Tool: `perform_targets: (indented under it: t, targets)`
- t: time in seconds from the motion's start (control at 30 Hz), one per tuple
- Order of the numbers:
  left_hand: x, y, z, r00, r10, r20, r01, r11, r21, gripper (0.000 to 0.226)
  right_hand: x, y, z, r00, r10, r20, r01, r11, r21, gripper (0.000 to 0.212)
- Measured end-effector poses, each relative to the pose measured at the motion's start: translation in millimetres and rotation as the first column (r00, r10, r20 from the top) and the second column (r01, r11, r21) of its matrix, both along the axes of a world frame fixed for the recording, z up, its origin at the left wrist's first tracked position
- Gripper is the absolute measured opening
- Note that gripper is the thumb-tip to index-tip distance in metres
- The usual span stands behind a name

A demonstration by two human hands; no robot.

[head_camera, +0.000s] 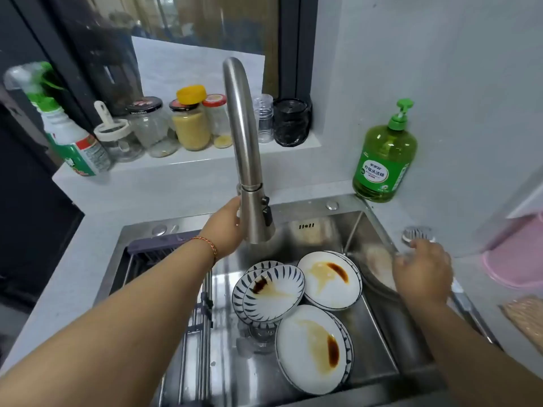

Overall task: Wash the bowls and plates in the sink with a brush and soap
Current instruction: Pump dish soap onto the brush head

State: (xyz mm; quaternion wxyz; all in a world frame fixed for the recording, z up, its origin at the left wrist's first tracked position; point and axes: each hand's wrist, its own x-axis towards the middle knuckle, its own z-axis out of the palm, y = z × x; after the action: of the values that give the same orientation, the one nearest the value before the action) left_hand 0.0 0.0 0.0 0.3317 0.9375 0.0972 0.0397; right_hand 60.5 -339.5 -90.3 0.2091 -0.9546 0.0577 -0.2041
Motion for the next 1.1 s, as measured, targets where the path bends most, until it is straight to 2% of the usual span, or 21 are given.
perform_targets:
  t: [0.1, 0.17, 0.27, 0.37, 0.47, 0.53, 0.7, 0.83, 0.9, 1.0, 1.1]
  targets:
    - [9, -6, 1, 1.000, -0.014, 0.010, 0.015, 0.996, -0.087, 0.021, 1, -20, -6, 0.976, -0.167, -0.139, 0.159, 0.985, -0.069, 0.036]
    - [13, -7, -1, 1.000, -0.002, 0.024, 0.007, 0.981, -0.192, 0.022, 1, -28, -12, 0.952, -0.217, -0.217, 0.197, 0.974, -0.110, 0.036]
    - [15, -4, -1, 0.998, 0.007, 0.057, 0.006, 0.974, -0.226, 0.025, 7, -31, -18, 0.944, -0.254, -0.209, 0.230, 0.964, -0.131, 0.026]
    - [17, -2, 0, 1.000, 0.024, 0.005, -0.021, 0.954, -0.300, 0.021, 13, -31, -20, 0.936, -0.277, -0.219, 0.269, 0.961, -0.066, 0.021]
    - [20, 0, -2, 0.999, -0.024, -0.029, 0.016, 0.974, -0.226, 0.006, 20, -33, -16, 0.896, -0.291, -0.336, 0.258, 0.956, -0.139, 0.018]
    - [26, 5, -8, 0.996, -0.009, -0.085, 0.001, 0.996, -0.086, 0.024, 20, -32, -10, 0.885, -0.270, -0.380, 0.211, 0.959, -0.189, 0.017]
    - [61, 30, -55, 0.990, 0.028, -0.137, -0.023, 0.999, 0.038, 0.029, 8, 2, 1, 0.936, -0.060, -0.347, -0.020, 0.975, -0.222, 0.018]
    - [53, 12, -23, 0.988, 0.108, -0.107, -0.101, 0.992, 0.069, 0.015, -10, 63, 9, 0.914, 0.149, -0.378, -0.230, 0.956, -0.181, 0.020]
    - [53, 10, -15, 0.987, 0.137, -0.086, -0.129, 0.987, 0.094, 0.017, -20, 90, 11, 0.897, 0.225, -0.382, -0.290, 0.949, -0.124, 0.022]
    - [45, 5, 0, 0.990, 0.135, -0.031, -0.131, 0.984, 0.122, 0.015, -34, 116, 19, 0.835, 0.353, -0.423, -0.364, 0.930, 0.057, 0.014]
    - [45, 16, -2, 0.982, 0.191, 0.009, -0.191, 0.977, 0.099, 0.030, -49, 129, 26, 0.751, 0.482, -0.452, -0.467, 0.871, 0.152, 0.011]
